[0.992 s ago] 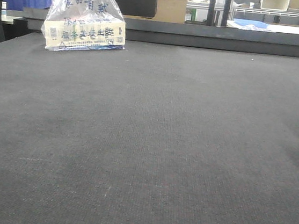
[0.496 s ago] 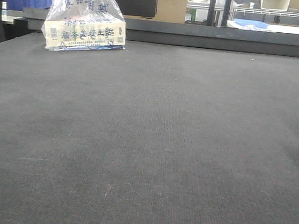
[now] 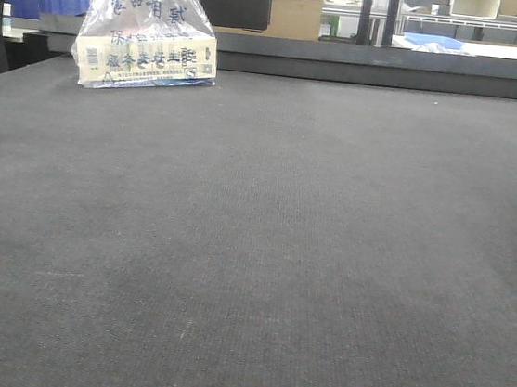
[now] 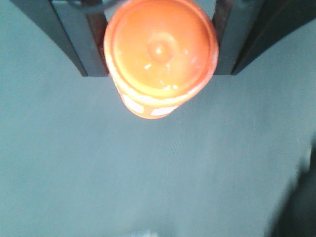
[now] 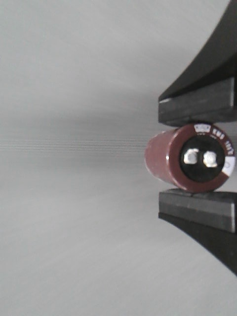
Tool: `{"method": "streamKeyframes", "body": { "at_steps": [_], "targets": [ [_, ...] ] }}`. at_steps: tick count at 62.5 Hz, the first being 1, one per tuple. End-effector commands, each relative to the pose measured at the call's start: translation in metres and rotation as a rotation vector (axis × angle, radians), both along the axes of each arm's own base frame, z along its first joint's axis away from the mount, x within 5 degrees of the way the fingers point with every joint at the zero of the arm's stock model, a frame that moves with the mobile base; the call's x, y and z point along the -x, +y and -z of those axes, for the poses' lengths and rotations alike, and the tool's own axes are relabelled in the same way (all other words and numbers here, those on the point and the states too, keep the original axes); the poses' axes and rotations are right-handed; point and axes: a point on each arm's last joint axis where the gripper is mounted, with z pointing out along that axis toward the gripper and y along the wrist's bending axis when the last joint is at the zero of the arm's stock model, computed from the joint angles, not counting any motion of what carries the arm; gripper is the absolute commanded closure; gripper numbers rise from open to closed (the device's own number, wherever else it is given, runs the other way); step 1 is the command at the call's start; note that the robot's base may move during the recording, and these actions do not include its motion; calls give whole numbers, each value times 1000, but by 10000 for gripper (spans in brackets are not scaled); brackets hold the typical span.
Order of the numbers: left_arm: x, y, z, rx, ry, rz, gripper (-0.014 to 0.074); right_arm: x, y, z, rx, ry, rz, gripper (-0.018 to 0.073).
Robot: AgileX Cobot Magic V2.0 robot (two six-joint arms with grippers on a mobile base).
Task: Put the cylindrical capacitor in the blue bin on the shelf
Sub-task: 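Lift both held cylinders up off the table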
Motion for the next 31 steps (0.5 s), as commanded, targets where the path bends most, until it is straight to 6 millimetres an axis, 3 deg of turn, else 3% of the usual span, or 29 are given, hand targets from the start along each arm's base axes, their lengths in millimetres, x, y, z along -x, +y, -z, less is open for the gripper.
{"method": "streamKeyframes", "body": {
  "at_steps": [1, 20, 31],
  "targets": [
    [15, -1, -6, 0, -124, 2, 708, 6, -2, -15, 23, -165, 5, 721],
    [75, -6, 12, -24, -496, 15, 708, 50, -8, -45, 87, -468, 9, 721],
    [108, -8, 9, -36, -650, 18, 708, 82, -10, -65, 89, -656, 20, 721]
  ]
}}
